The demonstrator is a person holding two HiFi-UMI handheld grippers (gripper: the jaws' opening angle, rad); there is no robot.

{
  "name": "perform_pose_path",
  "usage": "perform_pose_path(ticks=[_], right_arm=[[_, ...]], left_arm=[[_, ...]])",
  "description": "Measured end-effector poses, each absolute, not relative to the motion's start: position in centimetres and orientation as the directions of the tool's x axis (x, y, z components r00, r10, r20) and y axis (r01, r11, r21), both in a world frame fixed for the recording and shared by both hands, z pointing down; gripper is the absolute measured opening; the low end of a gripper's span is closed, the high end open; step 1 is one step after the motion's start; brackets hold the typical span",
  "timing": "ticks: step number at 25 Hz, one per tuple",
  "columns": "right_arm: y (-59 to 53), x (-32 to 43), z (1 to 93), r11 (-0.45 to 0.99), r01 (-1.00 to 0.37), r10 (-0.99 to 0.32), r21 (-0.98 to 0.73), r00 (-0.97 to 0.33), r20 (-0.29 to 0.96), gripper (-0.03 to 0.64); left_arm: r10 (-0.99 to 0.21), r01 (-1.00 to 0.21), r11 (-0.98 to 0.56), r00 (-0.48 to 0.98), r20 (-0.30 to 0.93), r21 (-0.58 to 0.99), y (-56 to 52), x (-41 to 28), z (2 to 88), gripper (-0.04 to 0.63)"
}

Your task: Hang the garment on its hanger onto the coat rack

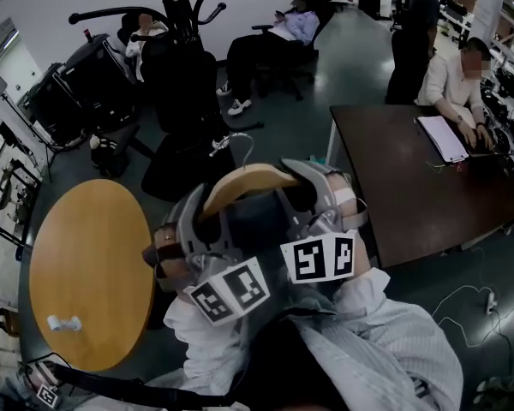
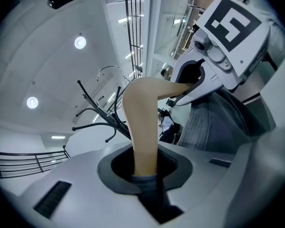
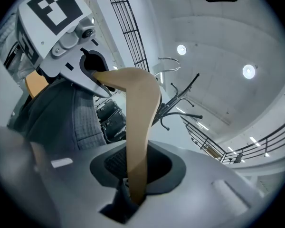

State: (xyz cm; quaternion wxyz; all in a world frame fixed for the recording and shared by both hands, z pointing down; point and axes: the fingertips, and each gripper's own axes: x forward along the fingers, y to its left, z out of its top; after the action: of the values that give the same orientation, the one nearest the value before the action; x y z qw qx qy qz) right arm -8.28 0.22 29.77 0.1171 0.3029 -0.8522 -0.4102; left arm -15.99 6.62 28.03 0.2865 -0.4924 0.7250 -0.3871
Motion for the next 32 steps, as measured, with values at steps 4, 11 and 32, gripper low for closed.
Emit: perform_pose_path(ticks=[4,11,32], right_arm=[[-6.2,-11.7,27.3,0.477,-0.421,-0.573,0.771,-0.814,-0.089,0.069],[-15.0,-15.9,22.7,0.470,-0.378,-0.477,0.798,-0.869,-0.131,0.078],[-24.4,-29.0,26.2,0.564,-0.241,-0.398,0.790,-0.918,0.004,0.083]], left_arm=[[-0.917,-0.465,0.259,-0.394,-0.064,-0.847,0.6,-19.1,25.7,0.060],[-0.873,-0.439,0.356,-0.472,-0.126,-0.825,-7.5,-22.7,21.6,0.060],[-0.842,-0.505,0.335,-0.539,-0.012,-0.795,-16.7,-35.4,25.2,0.060]])
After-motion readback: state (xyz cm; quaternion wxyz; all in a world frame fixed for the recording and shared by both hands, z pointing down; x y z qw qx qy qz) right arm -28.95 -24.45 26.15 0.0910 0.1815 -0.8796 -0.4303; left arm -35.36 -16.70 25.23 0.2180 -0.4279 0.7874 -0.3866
